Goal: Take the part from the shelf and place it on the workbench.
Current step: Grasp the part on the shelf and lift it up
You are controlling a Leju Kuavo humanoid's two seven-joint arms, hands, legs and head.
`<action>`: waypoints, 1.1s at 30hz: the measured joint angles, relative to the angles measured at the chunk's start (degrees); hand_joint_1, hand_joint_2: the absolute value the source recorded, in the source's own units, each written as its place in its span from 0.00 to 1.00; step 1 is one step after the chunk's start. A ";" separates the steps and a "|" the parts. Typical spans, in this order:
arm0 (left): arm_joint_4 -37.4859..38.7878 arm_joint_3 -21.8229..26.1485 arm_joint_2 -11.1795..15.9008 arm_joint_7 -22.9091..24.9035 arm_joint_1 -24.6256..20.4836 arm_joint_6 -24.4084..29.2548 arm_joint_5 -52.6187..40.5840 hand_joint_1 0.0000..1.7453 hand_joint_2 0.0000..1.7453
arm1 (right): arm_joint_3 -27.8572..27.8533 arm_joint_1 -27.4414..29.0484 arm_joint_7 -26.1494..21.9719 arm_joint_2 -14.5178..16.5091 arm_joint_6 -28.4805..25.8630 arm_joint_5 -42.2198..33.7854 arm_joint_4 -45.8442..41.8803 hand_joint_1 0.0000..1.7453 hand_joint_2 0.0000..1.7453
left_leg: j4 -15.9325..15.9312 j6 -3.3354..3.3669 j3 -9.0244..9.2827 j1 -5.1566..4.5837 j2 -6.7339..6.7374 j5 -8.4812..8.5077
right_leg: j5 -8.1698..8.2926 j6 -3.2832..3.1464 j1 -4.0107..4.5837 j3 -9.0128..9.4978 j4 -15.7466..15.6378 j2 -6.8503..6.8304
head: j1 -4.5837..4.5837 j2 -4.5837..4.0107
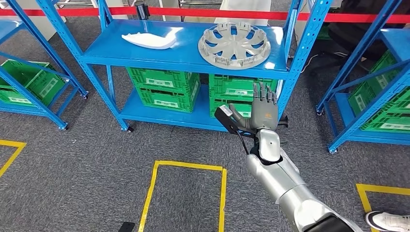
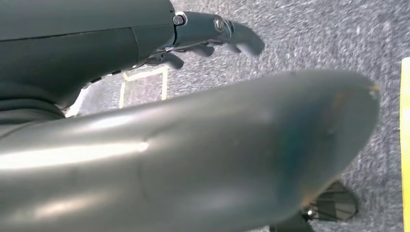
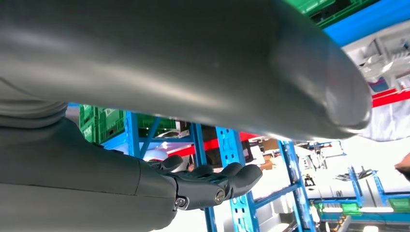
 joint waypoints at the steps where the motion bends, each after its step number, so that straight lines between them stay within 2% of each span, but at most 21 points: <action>1: 0.00 -0.01 0.00 -0.08 0.00 0.00 -0.04 0.00 0.00 | 0.00 -0.04 -0.01 0.02 -0.12 -0.02 0.00 0.00 0.00 | 1.08 -0.33 -0.37 0.05 0.02 -0.66 | -0.11 -0.32 -0.17 0.38 -0.16 0.00 | -0.12 0.00; 3: 0.00 -0.01 -0.03 -0.22 -0.04 -0.04 -0.21 0.00 0.00 | 0.00 -0.02 0.05 0.04 -0.34 -0.05 0.00 0.00 0.00 | 6.67 -0.98 -3.11 0.24 0.07 -3.13 | -0.49 -0.83 -0.35 1.13 -0.39 -0.03 | -0.37 0.00; 5: 0.01 -0.01 -0.03 -0.25 0.08 -0.14 -0.39 0.00 0.00 | 0.00 0.22 0.35 0.03 -0.50 -0.14 0.01 0.00 0.00 | 13.86 -1.38 -7.39 0.44 0.08 -5.24 | -0.96 -1.04 -0.35 1.61 -0.42 -0.02 | -0.46 0.00; 6: 0.01 -0.01 -0.03 -0.22 0.21 -0.19 -0.45 0.00 0.00 | 0.00 0.41 0.50 0.01 -0.59 -0.18 0.02 0.00 0.00 | 15.48 -1.41 -8.70 0.47 0.08 -5.00 | -1.20 -1.05 -0.34 1.88 -0.42 0.04 | -0.47 0.00; 7: 0.01 -0.01 -0.03 -0.20 0.33 -0.21 -0.50 0.00 0.00 | 0.00 0.59 0.62 -0.01 -0.71 -0.24 0.02 0.00 0.00 | 14.84 -1.32 -8.92 0.48 0.08 -3.53 | -1.47 -1.00 -0.33 2.24 -0.42 0.13 | -0.48 0.00; 9: 0.01 -0.01 -0.02 -0.18 0.45 -0.22 -0.63 0.00 0.00 | 0.00 0.75 0.72 -0.03 -0.98 -0.38 0.01 0.00 0.00 | 7.95 -0.72 -6.51 0.36 0.06 1.44 | -2.09 -0.79 -0.32 3.17 -0.50 0.32 | -0.48 0.00; 10: 0.02 -0.01 0.00 -0.18 0.45 -0.22 -0.70 0.00 0.00 | 0.00 0.75 0.75 -0.03 -1.12 -0.46 0.01 0.00 0.00 | 4.36 -0.31 -4.90 0.19 0.06 3.26 | -2.36 -0.60 -0.26 3.58 -0.61 0.39 | -0.47 0.00; 11: 0.02 -0.01 0.02 -0.18 0.43 -0.22 -0.78 0.00 0.00 | 0.00 0.75 0.74 -0.03 -1.25 -0.52 0.01 0.00 0.00 | 1.66 0.12 -3.65 -0.01 0.07 4.15 | -2.51 -0.36 -0.24 3.82 -0.78 0.45 | -0.49 0.01; 13: 0.02 -0.01 0.04 -0.17 0.39 -0.22 -0.87 0.00 0.00 | 0.00 0.92 0.81 -0.04 -1.42 -0.58 0.01 0.00 0.00 | -0.12 0.75 -2.67 -0.30 0.07 3.77 | -2.53 0.21 -0.18 3.95 -1.27 0.48 | -0.50 0.01; 15: -0.04 -0.01 0.03 -0.20 0.45 -0.21 -0.90 0.00 0.00 | 0.00 1.12 1.09 -0.06 -1.55 -0.58 -0.05 0.00 0.00 | -1.41 1.20 -1.90 -0.12 0.12 3.59 | -2.68 0.87 -0.05 4.30 -1.67 0.36 | -0.47 0.00; 17: -0.09 0.01 0.02 -0.26 0.49 -0.20 -0.90 0.00 0.00 | 0.00 1.10 1.33 -0.14 -1.67 -0.55 -0.12 0.00 0.00 | -2.76 1.71 -0.69 0.23 0.21 3.71 | -4.07 1.24 0.09 3.40 0.76 0.10 | -0.30 0.00; 18: -0.11 0.03 0.02 -0.29 0.45 -0.20 -0.90 0.00 0.00 | 0.00 1.11 1.38 -0.19 -1.70 -0.54 -0.14 0.00 0.00 | -3.10 1.95 -0.26 0.32 0.25 3.65 | -5.35 1.27 0.08 1.82 3.78 -0.02 | -0.20 0.00; 20: -0.10 0.04 0.01 -0.29 0.36 -0.20 -0.90 0.00 0.00 | 0.00 1.38 1.55 -0.30 -1.68 -0.52 -0.14 0.00 0.00 | -3.05 2.25 0.05 0.34 0.21 3.23 | -7.69 1.39 0.09 -2.74 11.12 -0.05 | -0.07 0.00; 21: -0.10 0.05 -0.03 -0.28 0.40 -0.20 -0.90 0.00 0.00 | 0.00 1.59 1.71 -0.33 -1.67 -0.50 -0.14 0.00 0.00 | -2.85 2.27 0.17 0.35 0.16 2.89 | -7.67 1.49 0.07 -4.46 13.24 -0.05 | -0.03 0.00; 22: -0.10 0.05 -0.05 -0.27 0.47 -0.21 -0.90 0.00 0.00 | 0.00 1.72 1.87 -0.37 -1.67 -0.46 -0.14 0.00 0.00 | -2.58 2.18 0.33 0.38 0.10 2.50 | -6.49 1.58 0.02 -5.23 13.36 -0.07 | -0.01 0.00; 23: -0.10 0.05 -0.07 -0.26 0.52 -0.21 -0.90 0.00 0.00 | 0.00 1.76 2.00 -0.42 -1.66 -0.40 -0.14 0.00 0.00 | -2.21 2.00 0.56 0.44 0.03 2.02 | -4.27 1.66 -0.04 -4.85 11.23 -0.10 | 0.02 0.00; 24: -0.10 0.05 -0.07 -0.25 0.55 -0.22 -0.90 0.00 0.00 | 0.00 1.74 2.07 -0.46 -1.65 -0.32 -0.14 0.00 0.00 | -1.73 1.75 0.79 0.51 -0.03 1.45 | -1.73 1.71 -0.13 -3.67 7.61 -0.17 | 0.04 0.00; 26: -0.09 0.07 -0.03 -0.25 0.48 -0.24 -0.90 0.00 0.00 | 0.00 1.71 2.13 -0.51 -1.57 -0.12 -0.15 0.00 0.00 | -0.62 1.04 0.82 0.39 -0.11 0.30 | 0.79 1.59 -0.10 -1.30 1.84 -0.22 | 0.12 0.00; 27: -0.09 0.08 -0.01 -0.23 0.44 -0.25 -0.90 0.00 0.00 | 0.00 1.77 2.17 -0.50 -1.54 -0.04 -0.16 0.00 0.00 | -0.30 0.71 0.75 0.29 -0.13 -0.10 | 0.77 1.32 -0.04 -0.72 0.60 -0.20 | 0.10 0.00; 31: -0.10 0.16 0.02 -0.21 0.56 -0.27 -0.83 0.00 0.00 | -0.01 1.83 2.26 -0.51 -1.45 0.08 -0.27 0.00 0.00 | 0.19 -0.27 0.88 0.25 -0.04 -0.98 | -0.20 -0.15 -0.14 -0.02 0.12 0.06 | -0.16 0.02; 33: -0.11 0.20 -0.01 -0.25 0.51 -0.26 -0.78 0.00 0.00 | -0.01 1.75 2.26 -0.49 -1.42 0.23 -0.35 0.00 0.00 | 4.53 -0.88 -1.08 0.35 0.04 -3.01 | -0.56 -0.78 -0.39 0.77 -0.14 0.02 | -0.42 0.02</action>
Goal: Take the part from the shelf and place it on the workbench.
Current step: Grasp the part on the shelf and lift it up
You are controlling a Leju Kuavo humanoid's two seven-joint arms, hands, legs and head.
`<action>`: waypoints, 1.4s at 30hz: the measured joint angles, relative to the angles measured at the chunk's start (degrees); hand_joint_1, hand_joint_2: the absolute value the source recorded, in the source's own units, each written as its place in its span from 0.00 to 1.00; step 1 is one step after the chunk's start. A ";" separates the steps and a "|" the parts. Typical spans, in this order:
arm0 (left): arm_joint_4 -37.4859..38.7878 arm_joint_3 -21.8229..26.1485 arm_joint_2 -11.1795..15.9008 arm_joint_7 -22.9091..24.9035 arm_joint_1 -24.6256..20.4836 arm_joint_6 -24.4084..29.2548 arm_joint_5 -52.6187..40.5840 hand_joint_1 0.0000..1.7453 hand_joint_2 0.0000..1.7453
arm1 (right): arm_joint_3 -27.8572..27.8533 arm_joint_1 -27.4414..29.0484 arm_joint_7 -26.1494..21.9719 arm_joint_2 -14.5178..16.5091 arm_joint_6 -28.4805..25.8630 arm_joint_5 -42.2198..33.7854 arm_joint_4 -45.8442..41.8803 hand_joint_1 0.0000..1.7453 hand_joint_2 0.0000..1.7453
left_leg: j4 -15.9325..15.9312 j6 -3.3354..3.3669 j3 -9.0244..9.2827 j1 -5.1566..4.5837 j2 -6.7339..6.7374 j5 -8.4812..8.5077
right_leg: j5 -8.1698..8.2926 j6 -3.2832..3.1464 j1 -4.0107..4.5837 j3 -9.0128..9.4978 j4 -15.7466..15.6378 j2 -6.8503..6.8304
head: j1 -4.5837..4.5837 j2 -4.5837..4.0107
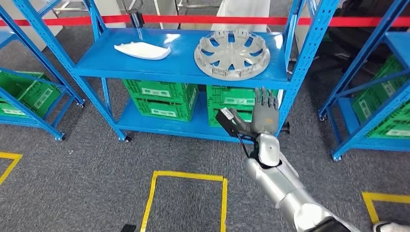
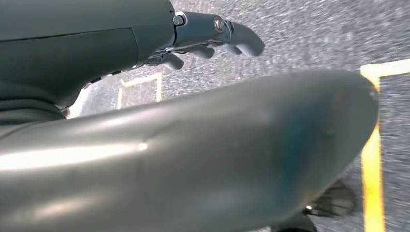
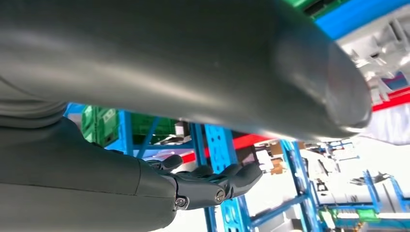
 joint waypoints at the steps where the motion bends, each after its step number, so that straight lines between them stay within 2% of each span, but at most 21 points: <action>1: 0.01 0.03 -0.03 -0.02 -0.03 0.00 0.01 0.00 0.00 | 0.01 -0.01 0.01 0.00 -0.01 0.08 -0.01 0.00 0.00 | 3.73 -0.26 -1.98 0.05 0.03 -1.44 | -0.26 -0.23 -0.01 0.35 -0.06 -0.03 | -0.14 -0.01; 3: 0.02 0.15 -0.04 0.00 0.07 0.00 0.01 0.00 0.00 | 0.01 0.03 0.02 0.00 -0.01 0.18 -0.01 0.00 0.00 | 10.40 -0.50 -6.14 0.13 0.04 -3.10 | -0.80 -0.41 0.02 0.96 -0.09 -0.02 | -0.16 -0.02; 4: 0.03 0.21 -0.04 0.01 0.16 0.00 0.01 0.00 0.00 | 0.00 0.06 0.02 0.00 -0.01 0.20 -0.01 0.00 0.00 | 11.24 -0.42 -7.18 0.13 0.04 -2.29 | -1.10 -0.41 0.05 1.36 -0.09 0.05 | -0.18 -0.02; 5: 0.03 0.25 -0.03 0.02 0.21 0.00 0.01 0.00 0.00 | 0.01 0.06 0.03 0.00 -0.01 0.22 -0.02 0.00 0.00 | 9.78 -0.18 -7.14 0.10 0.03 -0.25 | -1.43 -0.35 0.10 1.87 -0.09 0.13 | -0.18 -0.02; 8: 0.08 0.29 0.04 -0.01 0.26 0.00 0.01 0.00 0.00 | 0.00 0.03 0.03 0.07 -0.01 0.25 -0.11 0.00 0.00 | -0.73 1.30 -3.42 -0.45 0.00 6.82 | -2.36 -0.01 0.19 3.41 -0.44 0.27 | -0.15 -0.02; 9: 0.11 0.29 0.07 -0.02 0.25 0.00 0.01 0.00 0.00 | -0.01 0.03 0.03 0.11 0.00 0.25 -0.14 0.00 0.00 | -2.92 1.80 -2.52 -0.70 0.00 7.59 | -2.47 0.22 0.18 3.62 -0.69 0.32 | -0.16 -0.02; 11: 0.15 0.31 0.11 -0.01 0.21 0.00 0.01 0.00 0.00 | -0.01 0.03 0.03 0.17 0.01 0.26 -0.14 0.00 0.00 | -4.53 2.59 -1.82 -1.03 0.03 7.24 | -2.41 0.85 0.18 3.70 -1.31 0.37 | -0.20 -0.01; 13: 0.09 0.34 0.11 0.00 0.20 0.00 0.01 0.00 0.00 | 0.00 0.02 -0.01 0.15 -0.04 0.26 -0.23 0.00 0.00 | -6.32 2.95 -0.88 -0.70 0.11 6.96 | -2.61 1.45 0.28 3.75 -1.55 0.20 | -0.14 0.00; 15: 0.03 0.43 0.08 -0.01 0.18 0.00 -0.04 0.00 0.00 | 0.01 -0.10 -0.12 0.12 0.00 0.27 -0.31 0.00 0.00 | -7.81 3.10 0.21 -0.32 0.20 7.00 | -4.23 1.77 0.44 2.19 1.61 0.01 | 0.06 -0.01; 18: 0.03 0.58 -0.05 0.01 0.11 0.00 -0.13 0.00 0.00 | 0.00 0.02 -0.19 0.09 0.19 0.25 -0.30 0.00 0.00 | -7.81 3.39 0.89 -0.34 0.13 6.32 | -7.48 2.06 0.45 -4.01 11.98 -0.04 | 0.23 -0.01; 20: 0.03 0.62 -0.12 0.04 0.20 0.00 -0.16 0.00 0.00 | -0.01 0.13 -0.24 0.06 0.16 0.23 -0.29 0.00 0.00 | -7.22 3.16 1.39 -0.22 -0.01 5.40 | -5.46 2.35 0.36 -5.76 12.82 -0.09 | 0.34 -0.01; 22: 0.02 0.66 -0.16 0.11 0.18 0.00 -0.27 0.00 0.00 | -0.01 0.04 -0.30 0.04 0.03 0.25 -0.29 0.00 0.00 | -6.16 2.58 2.00 0.02 -0.10 4.09 | -0.65 2.63 0.19 -3.94 6.78 -0.22 | 0.45 -0.02; 24: 0.02 0.72 -0.14 0.16 -0.05 -0.01 -0.45 0.00 0.00 | -0.01 -0.04 -0.37 0.10 -0.08 0.31 -0.31 0.00 0.00 | -4.88 1.82 1.98 -0.09 -0.13 2.86 | 1.31 2.40 0.19 -1.87 1.84 -0.27 | 0.61 -0.01; 29: 0.00 0.75 -0.11 0.22 -0.34 -0.13 -0.91 0.00 0.00 | -0.22 -0.13 -0.58 0.19 -0.42 0.35 -0.51 0.00 0.00 | -3.39 0.62 1.40 -0.19 0.00 1.60 | 0.13 0.52 0.11 -1.01 0.68 0.01 | 0.35 -0.01; 31: -0.02 0.75 -0.15 0.19 -0.50 -0.29 -1.06 0.00 0.00 | -0.35 -0.17 -0.72 0.26 -0.58 0.38 -0.64 0.00 0.00 | 2.01 -0.04 -1.24 -0.02 0.07 -0.56 | -0.22 -0.01 -0.06 -0.20 0.41 -0.03 | 0.21 -0.01; 33: -0.02 0.75 -0.17 0.19 -0.57 -0.53 -1.20 0.00 0.00 | -0.37 -0.12 -0.82 0.26 -0.62 0.39 -0.68 0.00 0.00 | 9.36 -0.40 -5.58 0.11 0.10 -2.67 | -0.70 -0.26 -0.06 0.50 0.34 -0.07 | 0.13 0.00; 34: -0.01 0.75 -0.17 0.20 -0.54 -0.64 -1.24 0.00 0.00 | -0.38 -0.09 -0.89 0.27 -0.62 0.40 -0.68 0.00 0.00 | 11.35 -0.38 -7.21 0.12 0.10 -2.46 | -0.98 -0.28 -0.04 0.87 0.34 -0.03 | 0.11 -0.01; 36: 0.00 0.75 -0.16 0.21 -0.53 -0.73 -1.35 0.00 0.00 | -0.38 -0.07 -1.13 0.30 -0.63 0.41 -0.73 0.00 0.00 | 8.98 0.08 -7.51 0.05 0.07 1.31 | -1.63 -0.19 0.03 1.88 0.30 0.08 | 0.09 -0.01; 37: 0.00 0.75 -0.15 0.21 -0.55 -0.74 -1.42 0.00 0.00 | -0.38 -0.09 -1.24 0.36 -0.66 0.41 -0.83 0.00 0.00 | 5.11 0.53 -6.33 -0.08 0.06 4.24 | -1.98 -0.11 0.07 2.49 0.23 0.12 | 0.08 -0.01; 39: 0.02 0.75 -0.09 0.22 -0.62 -0.75 -1.56 0.00 0.00 | -0.38 -0.17 -1.42 0.55 -0.74 0.40 -1.01 0.00 0.00 | -1.56 1.48 -3.55 -0.48 0.06 7.50 | -2.47 0.24 0.17 3.40 -0.12 0.21 | 0.07 -0.02; 42: 0.02 0.75 -0.03 0.29 -0.78 -0.76 -1.74 0.00 0.00 | -0.38 -0.25 -1.57 0.72 -0.78 0.38 -1.13 0.00 0.00 | -4.80 2.38 -1.98 -0.88 0.05 7.20 | -2.50 1.15 0.18 3.68 -0.99 0.28 | -0.03 -0.02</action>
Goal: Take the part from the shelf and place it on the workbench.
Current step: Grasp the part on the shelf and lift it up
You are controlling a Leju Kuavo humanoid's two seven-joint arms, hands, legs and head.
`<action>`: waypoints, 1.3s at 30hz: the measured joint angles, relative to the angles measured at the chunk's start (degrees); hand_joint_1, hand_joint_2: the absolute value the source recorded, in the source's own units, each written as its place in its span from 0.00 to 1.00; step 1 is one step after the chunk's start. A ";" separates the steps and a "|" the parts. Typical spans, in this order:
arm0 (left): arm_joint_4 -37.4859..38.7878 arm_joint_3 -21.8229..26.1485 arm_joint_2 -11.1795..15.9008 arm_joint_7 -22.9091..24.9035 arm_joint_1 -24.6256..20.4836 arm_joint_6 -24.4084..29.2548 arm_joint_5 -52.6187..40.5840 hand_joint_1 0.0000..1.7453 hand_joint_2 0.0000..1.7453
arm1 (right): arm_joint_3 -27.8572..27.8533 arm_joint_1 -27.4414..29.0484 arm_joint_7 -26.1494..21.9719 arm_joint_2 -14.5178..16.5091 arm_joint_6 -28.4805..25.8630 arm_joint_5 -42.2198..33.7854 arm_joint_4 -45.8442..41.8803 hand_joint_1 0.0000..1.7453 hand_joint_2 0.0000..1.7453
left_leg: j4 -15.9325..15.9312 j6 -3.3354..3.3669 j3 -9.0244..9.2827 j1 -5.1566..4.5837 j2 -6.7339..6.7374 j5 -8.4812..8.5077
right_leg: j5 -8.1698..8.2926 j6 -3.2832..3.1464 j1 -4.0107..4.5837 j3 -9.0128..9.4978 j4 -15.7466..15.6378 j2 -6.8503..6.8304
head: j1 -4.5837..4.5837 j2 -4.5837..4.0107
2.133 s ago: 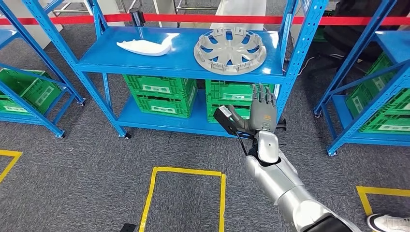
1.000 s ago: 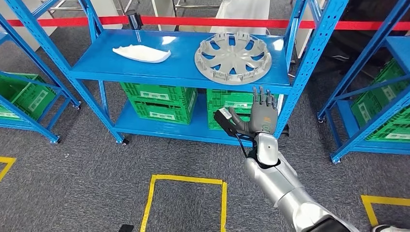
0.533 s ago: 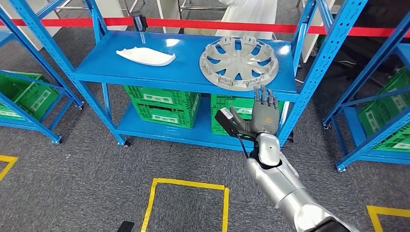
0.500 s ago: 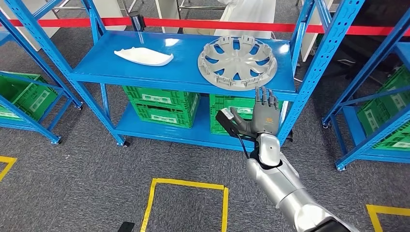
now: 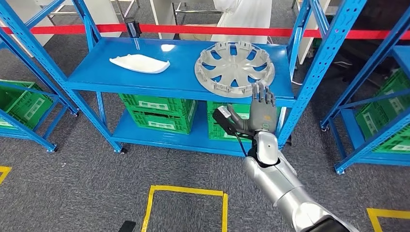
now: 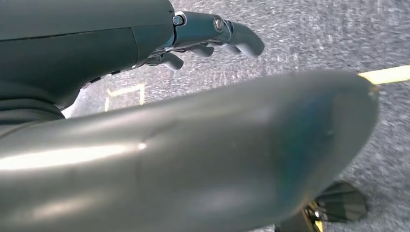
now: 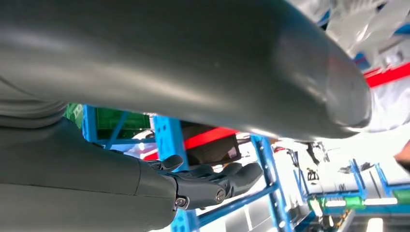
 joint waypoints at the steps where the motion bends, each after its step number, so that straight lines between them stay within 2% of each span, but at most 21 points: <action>1: -0.02 0.00 -0.01 0.03 0.01 0.00 -0.03 0.00 0.00 | 0.00 -0.01 -0.01 0.01 -0.02 -0.02 -0.09 0.00 0.00 | -0.68 0.10 0.36 0.17 0.02 -0.04 | -0.08 0.31 0.01 0.09 -0.16 -0.12 | 0.03 0.01; 3: -0.03 0.02 -0.02 0.05 0.03 0.00 -0.10 0.00 0.00 | 0.00 -0.19 -0.09 0.01 -0.08 -0.03 -0.25 0.00 0.00 | -2.10 0.37 1.43 0.50 0.07 0.13 | -1.17 0.74 0.20 -0.68 1.65 -0.32 | 0.15 0.01; 6: -0.04 0.08 -0.04 0.12 -0.16 0.00 -0.21 0.00 0.00 | 0.00 -0.24 -0.43 0.01 -0.09 -0.04 -0.30 0.00 0.00 | -2.58 0.91 2.32 0.60 0.10 -0.33 | -4.81 0.89 0.32 -6.62 11.83 -0.40 | 0.34 0.00; 7: -0.03 0.09 -0.07 0.19 -0.17 0.00 -0.23 0.00 0.00 | 0.00 -0.14 -0.50 0.01 -0.09 -0.03 -0.30 0.00 0.00 | -2.40 0.97 2.47 0.60 0.06 -0.66 | -5.06 0.97 0.30 -8.51 14.39 -0.41 | 0.37 0.00; 8: -0.03 0.09 -0.11 0.27 -0.14 0.00 -0.25 0.00 0.00 | 0.00 -0.08 -0.54 0.01 -0.09 -0.02 -0.32 0.00 0.00 | -2.15 0.92 2.66 0.63 -0.02 -1.04 | -4.13 1.05 0.26 -9.45 14.90 -0.43 | 0.40 0.00; 10: -0.03 0.11 -0.18 0.39 -0.09 0.00 -0.26 0.00 0.00 | 0.00 -0.15 -0.57 0.01 -0.13 0.01 -0.38 0.00 0.00 | -1.38 0.52 3.18 0.77 -0.21 -2.07 | 0.52 1.18 0.13 -8.14 9.70 -0.48 | 0.50 0.01; 12: -0.02 0.14 -0.20 0.43 -0.14 0.00 -0.28 0.00 0.00 | 0.01 -0.43 -0.70 0.15 -0.14 0.01 -0.46 0.00 0.00 | -0.35 -0.18 3.32 0.68 -0.32 -3.20 | 3.46 1.00 0.15 -5.63 3.51 -0.51 | 0.61 0.01; 13: -0.01 0.15 -0.20 0.44 -0.17 0.01 -0.29 0.00 0.00 | 0.01 -0.53 -0.76 0.30 -0.13 -0.01 -0.51 0.00 0.00 | 0.02 -0.50 3.26 0.58 -0.33 -3.56 | 3.71 0.75 0.21 -4.97 1.97 -0.49 | 0.58 0.01; 16: -0.01 0.17 -0.19 0.46 -0.15 0.02 -0.31 0.00 0.00 | 0.02 -0.76 -0.81 0.69 -0.04 -0.07 -0.74 0.00 0.00 | 0.09 -1.10 3.31 0.49 -0.30 -3.98 | 3.07 -0.25 0.20 -4.57 1.38 -0.30 | 0.47 0.01; 18: -0.03 0.17 -0.21 0.46 -0.18 0.02 -0.34 0.00 0.00 | 0.02 -1.02 -0.85 0.92 -0.04 -0.08 -0.99 0.00 0.00 | 1.93 -1.68 2.72 0.57 -0.18 -5.07 | 2.77 -0.92 -0.10 -3.88 1.12 -0.30 | 0.22 0.00; 21: -0.03 0.17 -0.27 0.46 -0.24 0.02 -0.40 0.00 0.00 | 0.02 -1.23 -0.89 1.20 -0.04 -0.07 -1.21 0.00 0.00 | 12.21 -2.60 -2.77 0.87 -0.02 -8.83 | 2.08 -1.58 -0.22 -2.84 0.96 -0.39 | -0.13 0.00; 23: -0.01 0.17 -0.27 0.48 -0.09 0.02 -0.40 0.00 0.00 | 0.02 -1.17 -0.86 1.25 -0.01 -0.08 -1.21 0.00 0.00 | 16.34 -2.70 -6.06 0.98 -0.02 -8.60 | 1.54 -1.60 -0.22 -2.22 0.96 -0.31 | -0.15 0.00; 24: 0.00 0.17 -0.27 0.48 -0.04 0.02 -0.40 0.00 0.00 | 0.02 -1.16 -0.86 1.27 0.01 -0.08 -1.22 0.00 0.00 | 15.17 -2.58 -6.15 0.99 -0.02 -6.76 | 1.24 -1.53 -0.22 -1.77 0.95 -0.24 | -0.15 0.00; 26: 0.02 0.17 -0.24 0.48 -0.01 0.02 -0.40 0.00 0.00 | 0.02 -1.25 -0.86 1.41 0.01 -0.08 -1.30 0.00 0.00 | 7.77 -1.97 -3.65 0.86 -0.05 -1.50 | 0.57 -1.30 -0.24 -0.74 0.85 -0.12 | -0.14 0.00; 28: 0.05 0.17 -0.19 0.45 -0.04 0.02 -0.41 0.00 0.00 | 0.02 -1.38 -0.88 1.60 0.02 -0.07 -1.38 0.00 0.00 | 1.78 -1.12 -1.07 0.40 -0.04 0.96 | 0.17 -0.79 -0.26 -0.22 0.54 -0.01 | -0.14 0.00; 30: 0.07 0.17 -0.16 0.45 -0.09 0.01 -0.41 0.00 0.00 | 0.02 -1.42 -0.87 1.69 0.05 -0.07 -1.40 0.00 0.00 | 0.12 -0.52 -0.30 0.03 -0.03 0.41 | 0.16 -0.10 -0.28 -0.21 -0.02 0.06 | -0.19 0.01; 33: -0.01 0.20 -0.17 0.45 0.00 0.02 -0.42 0.00 0.00 | 0.02 -1.56 -0.84 1.74 0.04 -0.10 -1.62 0.00 0.00 | -1.90 0.11 1.03 0.45 0.00 0.24 | -0.61 0.71 -0.08 -0.34 0.66 -0.18 | -0.06 0.00; 35: -0.02 0.26 -0.19 0.45 -0.08 0.02 -0.43 0.00 0.00 | 0.02 -1.71 -0.89 1.73 0.04 -0.11 -1.71 0.00 0.00 | -2.70 0.64 2.05 0.59 0.07 0.04 | -2.95 0.82 0.08 -3.09 6.04 -0.34 | 0.11 0.00; 37: -0.02 0.31 -0.24 0.44 -0.16 0.02 -0.44 0.00 0.00 | 0.02 -1.54 -1.04 1.73 0.08 -0.11 -1.70 0.00 0.00 | -2.54 0.99 2.52 0.53 0.02 -0.59 | -5.06 0.94 0.15 -7.45 13.03 -0.35 | 0.19 0.00; 38: -0.02 0.31 -0.28 0.44 -0.13 0.02 -0.45 0.00 0.00 | 0.02 -1.41 -1.10 1.73 0.10 -0.11 -1.69 0.00 0.00 | -2.32 1.01 2.75 0.51 -0.05 -1.01 | -4.76 1.02 0.14 -8.93 14.69 -0.36 | 0.25 0.00; 39: -0.02 0.31 -0.31 0.44 -0.08 0.02 -0.45 0.00 0.00 | 0.02 -1.35 -1.13 1.73 0.11 -0.12 -1.69 0.00 0.00 | -2.02 0.91 3.05 0.52 -0.13 -1.50 | -3.18 1.06 0.13 -9.36 14.09 -0.38 | 0.31 0.00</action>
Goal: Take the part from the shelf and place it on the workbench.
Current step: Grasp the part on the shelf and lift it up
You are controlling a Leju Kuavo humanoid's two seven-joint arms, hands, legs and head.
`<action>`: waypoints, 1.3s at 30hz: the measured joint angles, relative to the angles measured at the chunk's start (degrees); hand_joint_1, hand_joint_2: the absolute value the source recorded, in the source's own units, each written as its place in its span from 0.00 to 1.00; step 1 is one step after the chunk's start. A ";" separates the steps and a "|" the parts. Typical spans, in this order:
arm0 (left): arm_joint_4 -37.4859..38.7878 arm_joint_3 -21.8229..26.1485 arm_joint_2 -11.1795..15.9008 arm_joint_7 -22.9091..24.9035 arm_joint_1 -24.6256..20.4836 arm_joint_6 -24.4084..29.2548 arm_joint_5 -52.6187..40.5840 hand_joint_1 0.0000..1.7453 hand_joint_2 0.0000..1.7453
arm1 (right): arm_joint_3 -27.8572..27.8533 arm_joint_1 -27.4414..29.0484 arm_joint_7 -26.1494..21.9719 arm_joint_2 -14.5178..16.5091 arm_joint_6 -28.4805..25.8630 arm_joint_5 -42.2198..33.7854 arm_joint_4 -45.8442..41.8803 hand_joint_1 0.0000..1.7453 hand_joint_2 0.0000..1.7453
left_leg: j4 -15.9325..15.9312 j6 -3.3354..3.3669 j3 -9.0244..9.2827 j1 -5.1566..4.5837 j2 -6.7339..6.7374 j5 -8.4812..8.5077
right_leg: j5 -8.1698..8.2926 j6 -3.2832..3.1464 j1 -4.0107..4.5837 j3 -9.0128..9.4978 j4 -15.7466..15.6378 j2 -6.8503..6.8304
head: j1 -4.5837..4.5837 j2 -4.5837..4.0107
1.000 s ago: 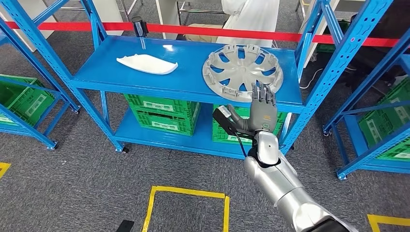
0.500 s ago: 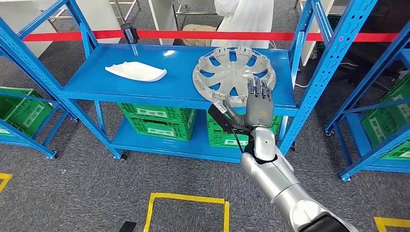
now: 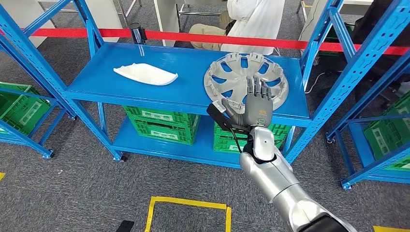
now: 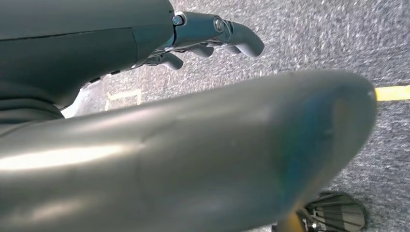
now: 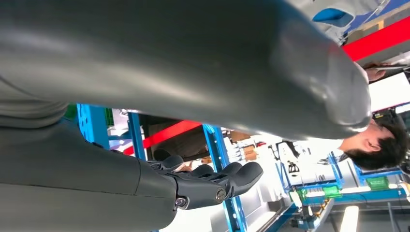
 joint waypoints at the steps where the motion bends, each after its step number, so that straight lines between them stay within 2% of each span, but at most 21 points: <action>1: -0.01 0.00 -0.02 0.01 0.03 0.00 -0.03 0.00 0.00 | 0.00 -0.01 0.01 0.00 0.01 0.00 -0.01 0.00 0.00 | 0.37 -0.18 0.38 0.03 -0.08 -0.58 | 2.57 0.00 -0.02 0.66 -2.75 -0.04 | 0.07 0.01; 3: 0.00 0.01 -0.07 0.01 -0.02 0.00 -0.11 0.00 0.00 | 0.00 -0.04 0.08 0.00 0.01 0.02 0.00 0.00 0.00 | 1.28 -0.71 0.90 -0.02 -0.16 -1.85 | 6.66 -0.19 0.06 3.15 -9.49 -0.12 | 0.21 0.01; 4: 0.01 0.01 -0.08 0.01 -0.08 0.00 -0.16 0.00 0.00 | 0.01 -0.02 0.12 0.03 0.01 0.03 0.00 0.00 0.00 | 1.66 -1.02 0.93 -0.11 -0.20 -2.29 | 7.32 -0.44 0.14 4.07 -11.61 -0.11 | 0.25 0.01; 9: -0.01 0.02 -0.08 0.04 -0.11 -0.01 -0.33 0.00 0.00 | 0.02 0.26 0.37 0.04 -0.06 -0.02 -0.08 0.00 0.00 | 2.61 -2.45 0.73 -0.14 -0.08 -3.41 | 6.34 -1.96 0.03 5.34 -13.39 0.16 | 0.01 -0.01; 11: -0.02 0.02 -0.09 0.03 -0.23 -0.01 -0.43 0.00 0.00 | 0.02 0.29 0.48 0.09 -0.09 -0.05 -0.13 0.00 0.00 | 7.41 -3.18 -1.72 0.10 0.06 -5.30 | 6.00 -2.50 -0.21 6.28 -13.78 0.10 | -0.27 0.00; 13: -0.02 0.02 -0.11 0.04 -0.23 -0.01 -0.51 0.00 0.00 | 0.02 0.54 0.71 0.07 -0.08 -0.21 -0.13 0.00 0.00 | 14.89 -3.71 -6.31 0.44 0.11 -7.35 | 5.49 -2.76 -0.24 7.02 -13.88 0.04 | -0.41 0.00; 14: -0.01 0.02 -0.11 0.07 -0.15 -0.02 -0.53 0.00 0.00 | 0.02 0.75 0.80 0.06 -0.06 -0.31 -0.13 0.00 0.00 | 17.19 -3.85 -8.15 0.57 0.12 -7.18 | 5.19 -2.78 -0.25 7.39 -13.88 0.08 | -0.42 0.00; 15: 0.01 0.02 -0.10 0.11 -0.07 -0.02 -0.54 0.00 0.00 | 0.02 0.95 0.82 0.05 -0.03 -0.40 -0.13 0.00 0.00 | 17.44 -3.91 -9.05 0.66 0.12 -5.84 | 4.85 -2.74 -0.26 7.85 -13.88 0.15 | -0.43 0.00; 17: 0.02 0.02 -0.09 0.19 -0.04 -0.02 -0.54 0.00 0.00 | 0.02 1.15 0.82 0.03 0.13 -0.49 -0.13 0.00 0.00 | 11.45 -3.75 -7.63 0.74 0.12 -0.31 | 4.09 -2.46 -0.33 9.02 -13.93 0.33 | -0.44 0.00; 19: 0.05 0.02 -0.09 0.22 -0.15 -0.03 -0.55 0.00 0.00 | 0.02 1.11 0.84 0.02 0.43 -0.56 -0.11 0.00 0.00 | 4.63 -3.28 -4.92 0.50 0.11 3.11 | 3.52 -1.91 -0.32 9.84 -14.19 0.46 | -0.47 0.00; 20: 0.05 0.02 -0.09 0.24 -0.23 -0.04 -0.57 0.00 0.00 | 0.02 1.08 0.89 0.01 0.58 -0.60 -0.10 0.00 0.00 | 2.66 -2.94 -4.06 0.33 0.11 3.26 | 3.41 -1.59 -0.29 9.88 -14.33 0.51 | -0.50 -0.01; 23: 0.02 0.02 -0.10 0.37 -0.27 -0.04 -0.68 0.00 0.00 | 0.02 1.11 1.01 -0.09 0.84 -0.87 -0.08 0.00 0.00 | 1.07 -1.95 -3.29 0.17 0.07 2.17 | 3.29 -0.57 -0.34 9.69 -14.76 0.48 | -0.47 0.00; 25: 0.01 0.04 -0.10 0.43 -0.22 -0.04 -0.77 0.00 0.00 | 0.02 1.00 1.01 -0.28 0.89 -1.02 -0.08 0.00 0.00 | 0.31 -1.19 -2.60 0.39 0.10 2.09 | 2.09 -0.19 -0.20 8.85 -12.72 0.25 | -0.31 0.00; 28: 0.00 0.08 -0.08 0.44 -0.43 -0.05 -0.91 0.00 0.00 | 0.02 1.13 0.98 -0.62 1.13 -1.05 -0.01 0.00 0.00 | 0.07 -0.28 -1.89 0.39 0.14 1.60 | -1.77 -0.20 0.02 3.05 -2.38 0.09 | -0.08 0.00; 29: 0.01 0.09 -0.11 0.45 -0.41 -0.06 -0.92 0.00 0.00 | 0.02 1.33 0.97 -0.72 1.25 -1.05 0.04 0.00 0.00 | 0.18 -0.18 -1.70 0.36 0.10 1.33 | -2.14 -0.16 0.03 1.12 0.39 0.08 | -0.05 0.00; 30: 0.01 0.09 -0.16 0.46 -0.36 -0.08 -0.93 0.00 0.00 | 0.02 1.49 0.95 -0.84 1.36 -1.07 0.09 0.00 0.00 | 0.33 -0.19 -1.46 0.35 0.04 1.02 | -1.38 -0.12 0.01 0.05 1.27 0.07 | 0.01 -0.01; 31: 0.01 0.09 -0.19 0.46 -0.30 -0.09 -0.93 0.00 0.00 | 0.02 1.56 0.92 -0.95 1.46 -1.10 0.13 0.00 0.00 | 0.56 -0.30 -1.17 0.38 -0.03 0.64 | 0.53 -0.09 -0.03 0.12 -0.18 0.04 | 0.07 -0.01; 33: 0.01 0.09 -0.21 0.45 -0.25 -0.11 -0.93 0.00 0.00 | 0.02 1.50 0.80 -1.13 1.65 -1.18 0.19 0.00 0.00 | 1.29 -0.85 -0.66 0.42 -0.14 -0.34 | 5.10 -0.12 -0.09 2.58 -7.15 -0.09 | 0.19 0.00; 34: 0.01 0.09 -0.21 0.45 -0.29 -0.11 -0.95 0.00 0.00 | 0.02 1.47 0.73 -1.19 1.72 -1.23 0.20 0.00 0.00 | 1.81 -1.22 -0.60 0.34 -0.19 -0.85 | 6.33 -0.25 -0.07 3.86 -10.21 -0.09 | 0.22 0.00; 35: 0.02 0.09 -0.20 0.45 -0.33 -0.10 -0.96 0.00 0.00 | 0.02 1.49 0.67 -1.23 1.79 -1.29 0.21 0.00 0.00 | 2.15 -1.57 -0.60 0.26 -0.21 -1.22 | 6.73 -0.46 -0.01 4.67 -12.03 -0.08 | 0.20 0.01; 39: 0.01 0.09 -0.18 0.46 -0.37 -0.05 -1.02 0.00 0.00 | -0.08 1.52 0.67 -1.38 1.88 -1.53 0.25 0.00 0.00 | 2.34 -2.71 -0.56 0.21 -0.12 -1.83 | 6.23 -1.77 0.04 5.34 -12.99 0.11 | 0.02 0.01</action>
